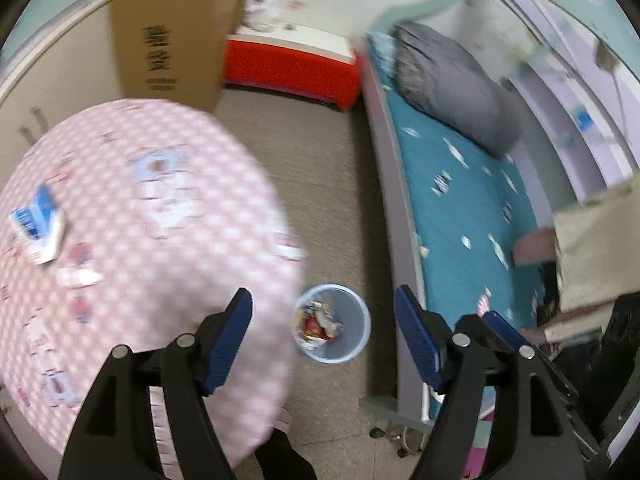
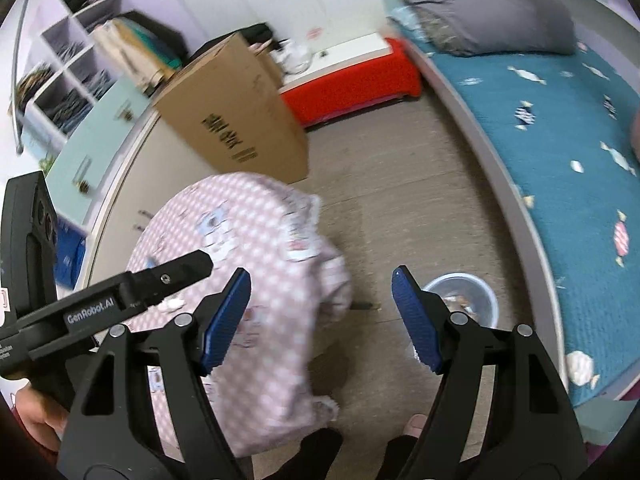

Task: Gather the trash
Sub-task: 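Grasp the blue-white box with the left tool while the right tool grasps the white dropper bottle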

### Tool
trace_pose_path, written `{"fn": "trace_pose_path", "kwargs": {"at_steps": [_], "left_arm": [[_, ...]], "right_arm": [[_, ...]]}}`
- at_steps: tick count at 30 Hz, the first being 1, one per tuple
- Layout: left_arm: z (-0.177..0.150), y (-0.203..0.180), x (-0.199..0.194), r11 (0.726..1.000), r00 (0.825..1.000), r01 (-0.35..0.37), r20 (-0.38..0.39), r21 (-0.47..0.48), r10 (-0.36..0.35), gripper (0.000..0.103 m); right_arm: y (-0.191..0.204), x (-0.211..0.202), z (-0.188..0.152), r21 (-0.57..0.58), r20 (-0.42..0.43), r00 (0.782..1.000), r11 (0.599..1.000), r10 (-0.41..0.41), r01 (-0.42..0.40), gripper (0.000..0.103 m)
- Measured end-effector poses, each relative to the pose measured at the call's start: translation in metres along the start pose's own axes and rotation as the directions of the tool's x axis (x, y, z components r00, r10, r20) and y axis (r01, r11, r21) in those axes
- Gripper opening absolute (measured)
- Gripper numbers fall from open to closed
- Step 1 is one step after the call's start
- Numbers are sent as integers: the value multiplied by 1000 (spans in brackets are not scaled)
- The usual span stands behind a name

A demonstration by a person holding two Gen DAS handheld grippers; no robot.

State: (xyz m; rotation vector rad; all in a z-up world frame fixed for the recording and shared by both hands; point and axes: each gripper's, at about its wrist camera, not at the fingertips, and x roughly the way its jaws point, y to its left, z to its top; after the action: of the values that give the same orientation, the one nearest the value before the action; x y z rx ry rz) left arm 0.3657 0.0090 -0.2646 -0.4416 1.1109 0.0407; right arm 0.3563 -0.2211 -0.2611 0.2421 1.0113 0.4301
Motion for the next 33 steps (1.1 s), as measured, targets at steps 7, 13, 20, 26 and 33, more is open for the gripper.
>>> {"fn": "trace_pose_path", "kwargs": {"at_steps": [7, 13, 20, 26, 33], "left_arm": [[14, 138, -39, 994, 997, -70, 28, -88, 73, 72], [16, 252, -51, 968, 990, -141, -10, -206, 142, 72], [19, 332, -43, 945, 987, -155, -71, -286, 141, 73], [26, 352, -13, 940, 992, -96, -111, -328, 63, 73], [39, 347, 21, 961, 988, -47, -154, -274, 4, 49]], "right_arm": [[100, 58, -28, -31, -57, 998, 999, 30, -32, 72], [178, 111, -58, -43, -105, 994, 998, 40, -44, 72], [226, 158, -82, -49, -154, 988, 999, 6, -14, 72], [237, 180, -88, -62, -165, 986, 998, -30, 20, 74], [242, 204, -91, -87, -173, 983, 995, -62, 48, 77]]}}
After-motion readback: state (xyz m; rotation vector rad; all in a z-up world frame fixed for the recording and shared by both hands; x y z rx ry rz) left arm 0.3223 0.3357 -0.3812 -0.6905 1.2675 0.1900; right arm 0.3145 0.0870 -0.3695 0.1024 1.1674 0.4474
